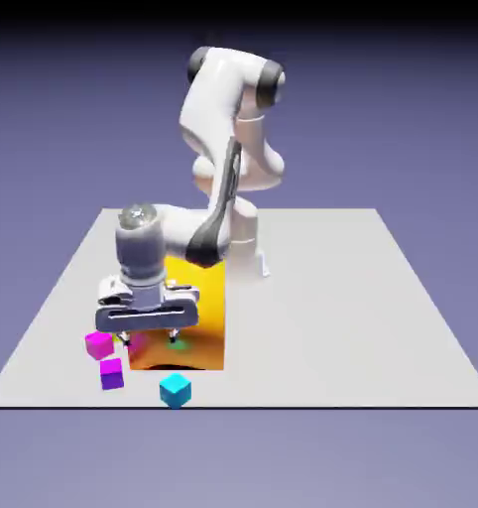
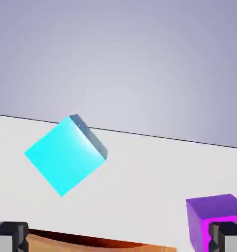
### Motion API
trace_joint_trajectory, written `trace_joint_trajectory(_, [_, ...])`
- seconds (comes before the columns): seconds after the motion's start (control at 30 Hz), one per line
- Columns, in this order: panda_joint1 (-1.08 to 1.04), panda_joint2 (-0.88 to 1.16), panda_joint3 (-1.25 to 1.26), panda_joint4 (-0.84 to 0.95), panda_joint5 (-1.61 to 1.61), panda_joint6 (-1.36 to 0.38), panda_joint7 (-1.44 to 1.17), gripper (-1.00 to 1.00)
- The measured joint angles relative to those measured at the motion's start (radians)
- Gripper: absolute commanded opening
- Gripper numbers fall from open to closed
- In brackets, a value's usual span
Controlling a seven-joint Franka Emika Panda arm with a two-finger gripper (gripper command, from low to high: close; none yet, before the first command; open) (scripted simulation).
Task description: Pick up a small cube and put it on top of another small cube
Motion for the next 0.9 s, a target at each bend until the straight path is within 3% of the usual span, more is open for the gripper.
trace_joint_trajectory(0.37, [0.078,0.377,-0.220,0.266,0.080,-0.269,-0.228,0.00])
trace_joint_trajectory(0.5, [0.031,0.464,-0.156,0.223,0.136,-0.139,-0.252,0.00])
trace_joint_trajectory(0.53, [0.031,0.465,-0.156,0.223,0.136,-0.138,-0.252,-1.00])
trace_joint_trajectory(0.7, [0.078,0.378,-0.219,0.266,0.082,-0.269,-0.229,-1.00])
trace_joint_trajectory(0.9, [0.024,0.388,-0.384,0.201,0.321,-0.366,-0.077,-1.00])
